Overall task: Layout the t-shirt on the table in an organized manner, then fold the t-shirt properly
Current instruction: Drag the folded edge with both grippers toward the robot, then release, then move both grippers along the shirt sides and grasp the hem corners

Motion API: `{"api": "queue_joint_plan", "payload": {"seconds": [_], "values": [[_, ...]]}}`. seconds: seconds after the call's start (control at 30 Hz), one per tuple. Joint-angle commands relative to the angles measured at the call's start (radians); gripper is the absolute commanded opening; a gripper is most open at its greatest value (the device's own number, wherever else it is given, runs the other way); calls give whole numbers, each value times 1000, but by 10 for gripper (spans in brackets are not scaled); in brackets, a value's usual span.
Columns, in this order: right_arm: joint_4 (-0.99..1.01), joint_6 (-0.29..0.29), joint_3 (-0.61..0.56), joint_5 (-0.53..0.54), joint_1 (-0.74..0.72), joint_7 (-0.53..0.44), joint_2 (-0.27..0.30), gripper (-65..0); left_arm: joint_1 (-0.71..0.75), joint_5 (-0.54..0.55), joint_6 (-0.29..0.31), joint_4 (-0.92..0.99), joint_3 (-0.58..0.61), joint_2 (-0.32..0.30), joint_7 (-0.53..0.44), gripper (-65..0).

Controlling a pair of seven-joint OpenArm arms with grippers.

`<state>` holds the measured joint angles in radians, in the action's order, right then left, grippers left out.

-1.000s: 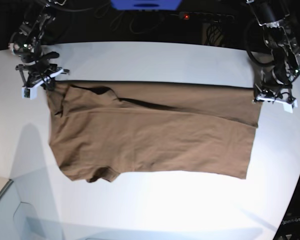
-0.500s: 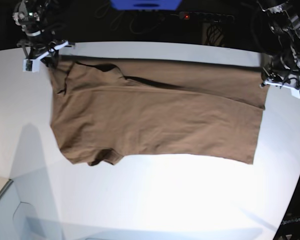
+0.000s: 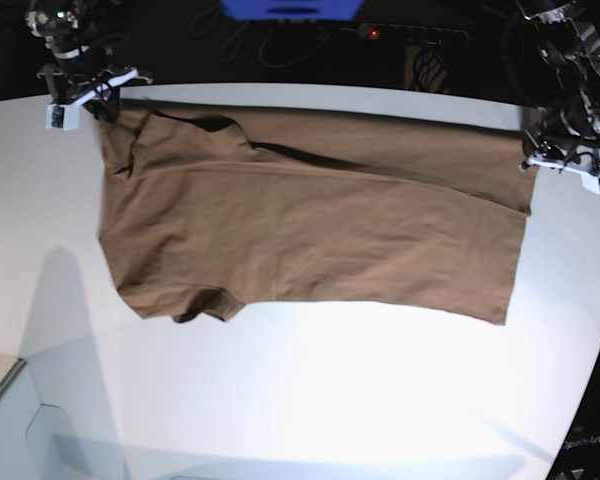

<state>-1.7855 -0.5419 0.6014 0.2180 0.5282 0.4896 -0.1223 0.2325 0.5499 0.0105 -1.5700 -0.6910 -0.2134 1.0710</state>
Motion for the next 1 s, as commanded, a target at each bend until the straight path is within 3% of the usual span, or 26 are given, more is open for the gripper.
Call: {"api": "queue_joint_plan", "payload": {"seconds": [0.0, 0.17, 0.23, 0.33, 0.5, 0.7, 0.83, 0.97], "values": [[-18, 3, 4, 16, 11, -24, -6, -650, 6, 2, -4, -20, -3, -16, -2, -648], [-20, 3, 4, 16, 11, -24, -6, -526, 28, 8, -2, -19, -3, -17, -10, -644], [-21, 3, 5, 18, 11, -27, -12, -465, 29, 3, 29, -16, -3, -17, -7, -632], [-38, 3, 55, 53, 11, -27, -30, -398, 32, 0, 92, -22, -9, -17, -2, -539], [-87, 3, 139, 156, 13, -22, -35, -356, 38, 0, 99, -25, -12, -17, -2, -350], [-138, 7, 217, 176, -30, -27, -35, -346, 34, 2, 101, -28, -63, -19, -2, -319], [-145, 9, 229, 174, -96, -21, -35, -256, -8, 2, 101, -28, -71, -48, -10, -310], [-149, 4, 216, 171, -133, -22, -33, -189, -37, 2, 98, -30, -75, -74, -15, -189]]}}
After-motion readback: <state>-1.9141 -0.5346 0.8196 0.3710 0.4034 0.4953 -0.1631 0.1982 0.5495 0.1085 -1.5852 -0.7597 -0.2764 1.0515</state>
